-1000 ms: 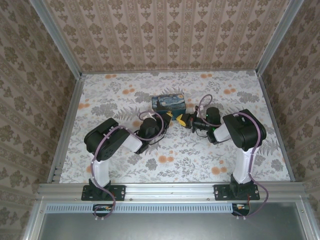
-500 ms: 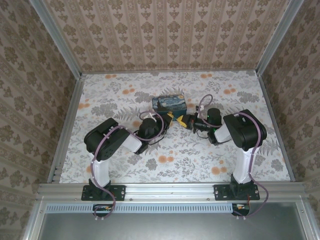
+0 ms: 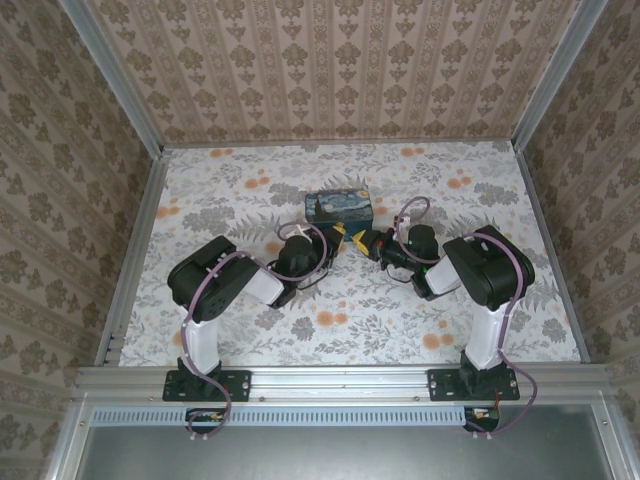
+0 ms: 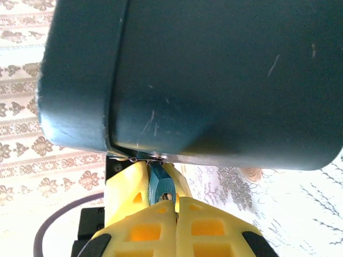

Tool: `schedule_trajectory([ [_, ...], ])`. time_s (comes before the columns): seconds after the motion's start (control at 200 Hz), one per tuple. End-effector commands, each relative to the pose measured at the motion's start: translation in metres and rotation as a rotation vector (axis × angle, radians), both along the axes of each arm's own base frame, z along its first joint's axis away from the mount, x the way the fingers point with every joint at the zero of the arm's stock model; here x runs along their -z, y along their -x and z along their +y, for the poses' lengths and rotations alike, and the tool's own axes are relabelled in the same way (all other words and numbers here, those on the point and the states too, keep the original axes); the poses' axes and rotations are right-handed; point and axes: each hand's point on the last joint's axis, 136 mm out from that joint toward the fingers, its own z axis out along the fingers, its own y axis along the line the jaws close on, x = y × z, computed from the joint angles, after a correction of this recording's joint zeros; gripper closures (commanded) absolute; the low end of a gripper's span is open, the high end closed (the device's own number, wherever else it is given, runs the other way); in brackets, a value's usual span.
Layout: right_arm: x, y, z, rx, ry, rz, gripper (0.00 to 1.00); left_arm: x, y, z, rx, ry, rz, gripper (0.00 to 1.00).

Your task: Unlock the padlock with the key

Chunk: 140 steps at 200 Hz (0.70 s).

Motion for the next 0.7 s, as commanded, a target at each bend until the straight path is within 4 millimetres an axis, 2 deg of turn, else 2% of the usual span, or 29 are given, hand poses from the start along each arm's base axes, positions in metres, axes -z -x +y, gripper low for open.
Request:
schedule_trajectory([
  [0.0,-0.039,0.009,0.032,-0.082,-0.072,-0.098,1.0,-0.066,0.078,-0.069,0.398,0.181,-0.101,1.0],
  [0.165,-0.029,0.004,0.033,-0.161,-0.025,-0.16,1.0,-0.074,0.08,-0.067,0.402,0.19,-0.115,1.0],
  [0.285,-0.029,0.002,0.034,-0.233,0.009,-0.24,1.0,-0.078,0.082,-0.068,0.418,0.196,-0.12,1.0],
  [0.48,-0.02,-0.004,0.024,-0.292,0.075,-0.297,1.0,-0.065,0.088,-0.068,0.441,0.179,-0.087,1.0],
  [0.58,-0.011,-0.003,0.021,-0.326,0.192,-0.342,1.0,-0.057,0.09,-0.066,0.445,0.168,-0.074,1.0],
  [0.695,-0.005,-0.003,0.02,-0.338,0.229,-0.312,1.0,-0.051,0.09,-0.065,0.444,0.156,-0.066,1.0],
])
